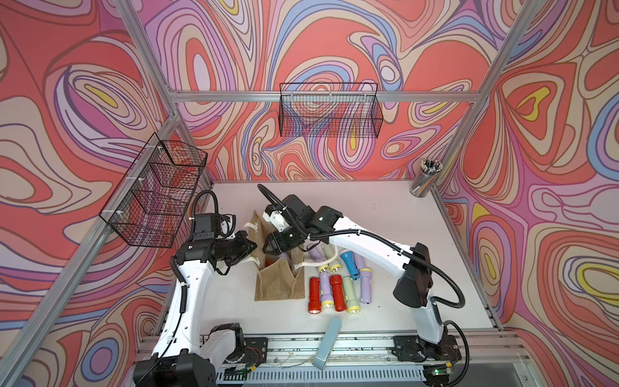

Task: Put the flashlights into the tote bags
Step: Place the flashlight in the canvas bag, then pick up the flashlight from the center of the board.

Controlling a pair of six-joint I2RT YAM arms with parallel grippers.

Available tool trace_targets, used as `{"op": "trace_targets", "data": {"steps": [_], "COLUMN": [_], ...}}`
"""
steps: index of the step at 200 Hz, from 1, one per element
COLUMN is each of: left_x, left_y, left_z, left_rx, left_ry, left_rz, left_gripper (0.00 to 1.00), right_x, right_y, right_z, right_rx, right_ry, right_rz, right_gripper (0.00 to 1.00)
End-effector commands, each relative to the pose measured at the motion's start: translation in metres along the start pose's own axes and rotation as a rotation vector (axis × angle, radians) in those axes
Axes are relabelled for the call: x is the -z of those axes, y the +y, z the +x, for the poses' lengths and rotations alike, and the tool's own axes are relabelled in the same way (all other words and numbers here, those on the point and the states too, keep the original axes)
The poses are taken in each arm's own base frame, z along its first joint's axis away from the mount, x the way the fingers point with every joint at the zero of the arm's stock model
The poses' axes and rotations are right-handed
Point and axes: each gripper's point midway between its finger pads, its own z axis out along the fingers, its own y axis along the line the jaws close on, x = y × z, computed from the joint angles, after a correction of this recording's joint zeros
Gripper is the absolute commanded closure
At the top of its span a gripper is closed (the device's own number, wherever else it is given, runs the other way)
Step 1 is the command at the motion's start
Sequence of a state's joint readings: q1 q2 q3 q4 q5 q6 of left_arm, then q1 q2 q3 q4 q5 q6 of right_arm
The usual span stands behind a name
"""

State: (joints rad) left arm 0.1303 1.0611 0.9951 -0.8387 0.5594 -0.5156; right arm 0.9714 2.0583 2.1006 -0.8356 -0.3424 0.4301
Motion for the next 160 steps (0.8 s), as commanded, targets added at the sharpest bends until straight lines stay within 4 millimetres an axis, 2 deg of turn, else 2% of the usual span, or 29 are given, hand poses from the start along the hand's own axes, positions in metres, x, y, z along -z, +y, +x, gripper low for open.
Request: {"op": "trace_targets", "data": {"steps": [1,42,53,58,74,94,115,139,160], "left_x": [0.007,0.006,0.007,0.007,0.007,0.007,0.006,0.005,0.006], "left_y": [0.001,0.003,0.002,0.002,0.002,0.002,0.003,0.002,0.002], "left_z": [0.001,0.002,0.002,0.002,0.001,0.001,0.001,0.002,0.002], "left_rx": [-0.01,-0.014,-0.013,-0.013,-0.014,-0.017,-0.018,-0.015,-0.012], "left_ry": [-0.002,-0.001,-0.001,0.001,-0.001,-0.001,0.009,0.014,0.007], "left_rz": [-0.023,-0.033,-0.03,-0.028,-0.027,-0.03,-0.038,-0.031,-0.025], "left_gripper": [1.0,1.0,1.0,1.0,1.0,1.0,1.0,1.0,1.0], "right_x": [0.039,0.096,0.109,0.126,0.148,0.175,0.192,0.199,0.199], "right_y": [-0.007,-0.03,-0.044,-0.046,-0.072,-0.096,-0.116,-0.142,-0.165], "right_z": [-0.028,-0.04,-0.038,-0.039,-0.029,-0.011,0.013,0.052,0.093], "right_rx": [-0.01,-0.04,-0.056,-0.056,-0.087,-0.114,-0.148,-0.228,-0.325], "right_ry": [-0.123,-0.248,-0.271,-0.302,-0.324,-0.322,-0.297,-0.226,-0.149], "right_rz": [0.042,0.118,0.172,0.195,0.325,0.476,0.593,0.707,0.791], "right_gripper": [0.45,0.46,0.47,0.47,0.48,0.48,0.48,0.47,0.47]}}
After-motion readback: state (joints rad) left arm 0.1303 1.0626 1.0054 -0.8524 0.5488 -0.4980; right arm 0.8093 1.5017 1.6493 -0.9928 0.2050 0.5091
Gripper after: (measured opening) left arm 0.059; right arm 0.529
